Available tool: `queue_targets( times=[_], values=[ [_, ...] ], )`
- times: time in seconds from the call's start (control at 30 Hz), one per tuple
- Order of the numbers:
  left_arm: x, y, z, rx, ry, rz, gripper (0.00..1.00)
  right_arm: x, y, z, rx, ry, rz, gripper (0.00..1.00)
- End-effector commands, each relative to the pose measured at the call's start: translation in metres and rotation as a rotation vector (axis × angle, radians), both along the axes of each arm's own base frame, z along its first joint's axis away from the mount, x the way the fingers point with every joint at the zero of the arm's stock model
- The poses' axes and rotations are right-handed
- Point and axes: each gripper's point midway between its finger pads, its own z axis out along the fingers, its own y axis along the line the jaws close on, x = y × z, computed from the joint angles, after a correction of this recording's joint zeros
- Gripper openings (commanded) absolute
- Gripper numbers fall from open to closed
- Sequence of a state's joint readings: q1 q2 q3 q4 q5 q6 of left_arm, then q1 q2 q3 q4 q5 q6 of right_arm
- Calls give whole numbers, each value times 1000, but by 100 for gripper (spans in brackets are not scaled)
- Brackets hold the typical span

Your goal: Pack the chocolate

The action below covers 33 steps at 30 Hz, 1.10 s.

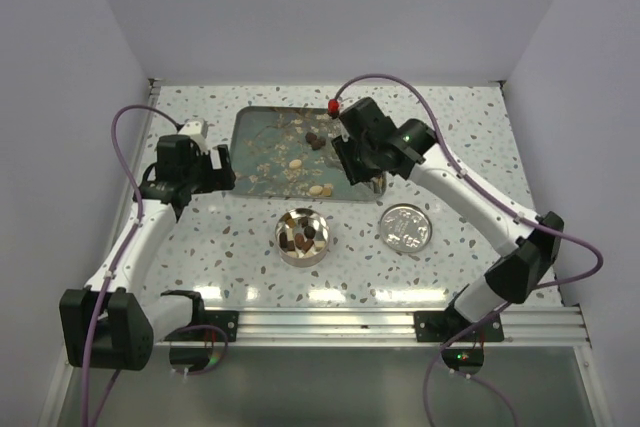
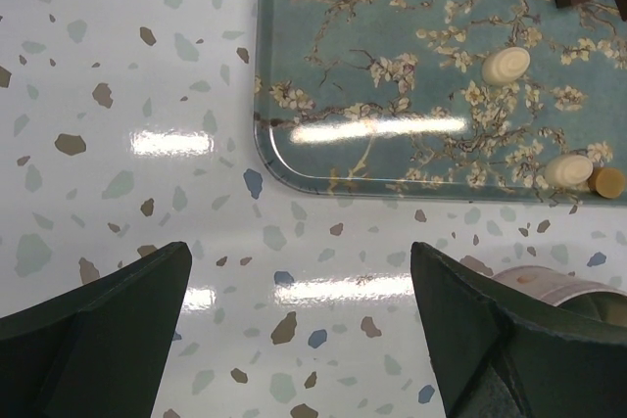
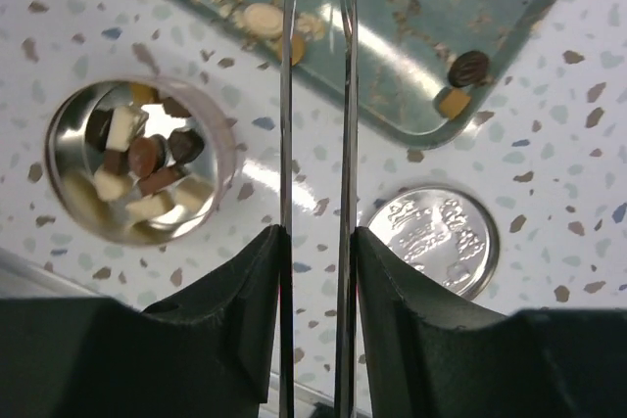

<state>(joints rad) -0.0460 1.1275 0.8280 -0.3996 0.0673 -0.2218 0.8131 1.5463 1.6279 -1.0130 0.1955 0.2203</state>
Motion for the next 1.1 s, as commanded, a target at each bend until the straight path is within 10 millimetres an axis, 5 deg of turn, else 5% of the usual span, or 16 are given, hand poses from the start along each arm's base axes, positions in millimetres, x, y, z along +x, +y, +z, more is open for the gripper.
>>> queue_targets(
  times=[0.0, 0.33, 1.07],
  values=[
    [15, 4, 22, 21, -70, -3, 100, 49, -6, 13, -6, -93, -21, 38],
    [13, 9, 22, 48, -63, 8, 100, 111, -21, -32, -73, -68, -69, 40],
    [11, 12, 14, 39, -48, 45, 100, 142, -22, -73, -88, -10, -54, 44]
  ],
)
